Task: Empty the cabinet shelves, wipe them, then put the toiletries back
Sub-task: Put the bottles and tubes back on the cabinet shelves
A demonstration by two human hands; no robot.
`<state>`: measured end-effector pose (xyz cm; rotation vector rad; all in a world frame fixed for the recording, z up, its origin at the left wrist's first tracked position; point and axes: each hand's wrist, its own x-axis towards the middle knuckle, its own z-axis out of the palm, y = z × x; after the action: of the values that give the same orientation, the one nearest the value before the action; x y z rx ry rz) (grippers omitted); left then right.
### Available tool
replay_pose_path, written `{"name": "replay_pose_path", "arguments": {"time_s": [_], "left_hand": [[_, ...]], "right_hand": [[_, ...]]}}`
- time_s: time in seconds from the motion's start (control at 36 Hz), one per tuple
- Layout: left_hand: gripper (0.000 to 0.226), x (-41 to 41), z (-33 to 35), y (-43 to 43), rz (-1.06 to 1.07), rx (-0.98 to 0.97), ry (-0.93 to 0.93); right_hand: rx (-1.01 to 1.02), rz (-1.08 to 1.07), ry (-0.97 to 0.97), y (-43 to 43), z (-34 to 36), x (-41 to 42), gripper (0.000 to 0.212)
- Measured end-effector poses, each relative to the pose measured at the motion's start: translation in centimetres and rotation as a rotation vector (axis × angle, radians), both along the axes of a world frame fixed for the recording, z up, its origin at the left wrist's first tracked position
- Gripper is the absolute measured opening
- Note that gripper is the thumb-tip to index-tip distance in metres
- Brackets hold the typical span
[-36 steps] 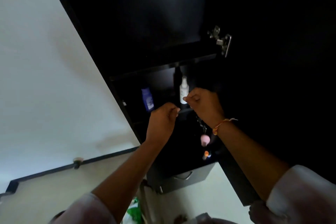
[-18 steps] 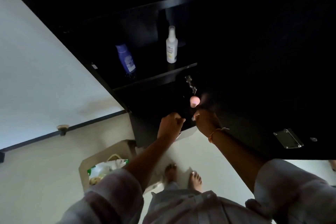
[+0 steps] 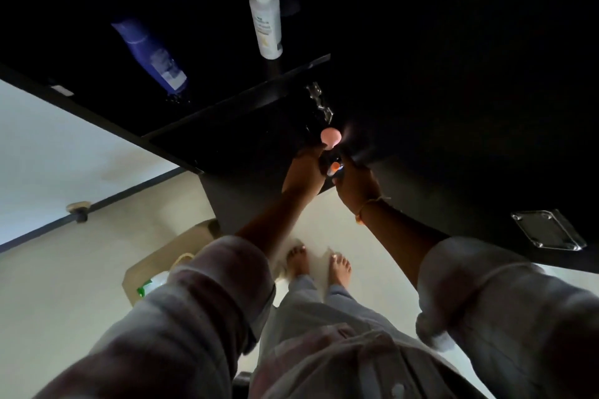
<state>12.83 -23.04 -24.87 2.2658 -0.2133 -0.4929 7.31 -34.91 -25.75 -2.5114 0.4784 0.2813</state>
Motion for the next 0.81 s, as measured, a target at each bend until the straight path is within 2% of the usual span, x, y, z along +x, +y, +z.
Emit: {"name": "replay_pose_path", "arguments": {"time_s": [0.11, 0.28, 0.36, 0.42, 0.5, 0.56, 0.67, 0.81], "left_hand": [[0.045, 1.0, -1.0, -0.5, -0.022, 0.014, 0.01], [0.026, 0.9, -1.7, -1.4, -0.048, -0.019, 0.035], [0.02, 0.5, -2.5, -1.8, -0.056, -0.01, 0.049], [0.012, 0.4, -2.6, -2.1, -0.076, -0.013, 0.047], [0.008, 0.6, -2.6, -2.2, -0.108, 0.013, 0.05], [0.01, 0.6, -2.9, -2.1, -0.123, 0.041, 0.055], [0.004, 0.8, -4.0, -1.9, -0.127, 0.106, 0.058], [0.015, 0.9, -4.3, -1.9, -0.128, 0.162, 0.003]], "right_hand": [[-0.013, -0.004, 0.002, 0.0, -0.5, 0.7, 0.049], [0.01, -0.002, 0.007, -0.4, -0.9, 1.1, 0.063], [0.066, -0.03, 0.01, -0.5, -1.2, 1.5, 0.053], [0.2, -0.172, 0.073, -0.5, -1.5, 1.9, 0.026], [0.379, -0.347, 0.078, -1.4, -3.9, 2.1, 0.046], [0.475, -0.399, 0.066, -1.7, -5.5, 2.1, 0.04], [0.488, -0.423, 0.07, -0.8, -3.0, 2.8, 0.03], [0.504, -0.481, 0.098, 0.0, -1.7, 3.5, 0.024]]}}
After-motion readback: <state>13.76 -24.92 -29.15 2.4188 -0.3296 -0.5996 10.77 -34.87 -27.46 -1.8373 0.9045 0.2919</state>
